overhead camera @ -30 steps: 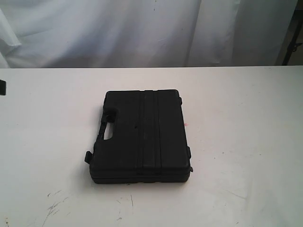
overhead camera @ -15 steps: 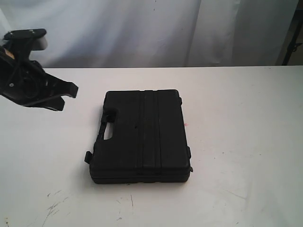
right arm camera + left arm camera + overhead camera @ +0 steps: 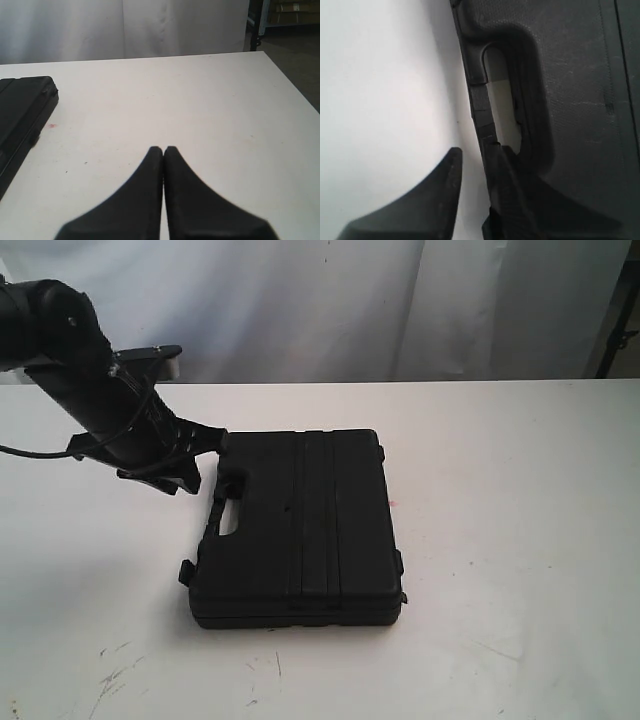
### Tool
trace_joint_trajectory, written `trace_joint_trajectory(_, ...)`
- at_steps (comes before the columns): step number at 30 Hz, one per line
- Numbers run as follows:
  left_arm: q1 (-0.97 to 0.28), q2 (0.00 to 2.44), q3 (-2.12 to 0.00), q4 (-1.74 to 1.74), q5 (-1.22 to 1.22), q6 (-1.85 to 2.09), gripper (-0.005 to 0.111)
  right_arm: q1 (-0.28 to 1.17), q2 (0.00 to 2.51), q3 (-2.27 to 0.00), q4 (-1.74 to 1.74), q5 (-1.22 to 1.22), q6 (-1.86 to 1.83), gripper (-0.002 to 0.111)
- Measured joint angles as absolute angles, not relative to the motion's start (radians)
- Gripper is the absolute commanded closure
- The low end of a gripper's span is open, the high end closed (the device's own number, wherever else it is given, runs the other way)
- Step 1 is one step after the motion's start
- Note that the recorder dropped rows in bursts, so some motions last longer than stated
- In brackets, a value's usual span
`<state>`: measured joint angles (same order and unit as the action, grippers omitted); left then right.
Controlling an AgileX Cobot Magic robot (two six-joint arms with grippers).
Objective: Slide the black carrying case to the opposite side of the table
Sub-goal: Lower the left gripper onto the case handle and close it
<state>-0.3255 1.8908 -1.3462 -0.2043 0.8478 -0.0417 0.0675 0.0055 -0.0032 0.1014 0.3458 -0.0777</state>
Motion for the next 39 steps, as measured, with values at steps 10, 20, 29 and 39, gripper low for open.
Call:
trace_joint_trajectory(10,-0.329,2.019,-1.406,-0.244,0.84,-0.039,0.075,0.068,0.005,-0.003,0.101,0.346,-0.078,0.108)
trace_joint_trajectory(20,-0.375,2.081,-1.429,-0.243,0.788,-0.024,0.075,0.068,0.005,-0.003,0.101,0.346,-0.078,0.108)
trace_joint_trajectory(29,-0.375,2.095,-1.429,-0.172,0.775,-0.05,0.075,0.068,0.005,-0.003,0.101,0.346,-0.078,0.108)
trace_joint_trajectory(39,-0.375,2.113,-1.429,-0.151,0.743,-0.066,0.075,0.068,0.005,-0.003,0.101,0.346,-0.078,0.108)
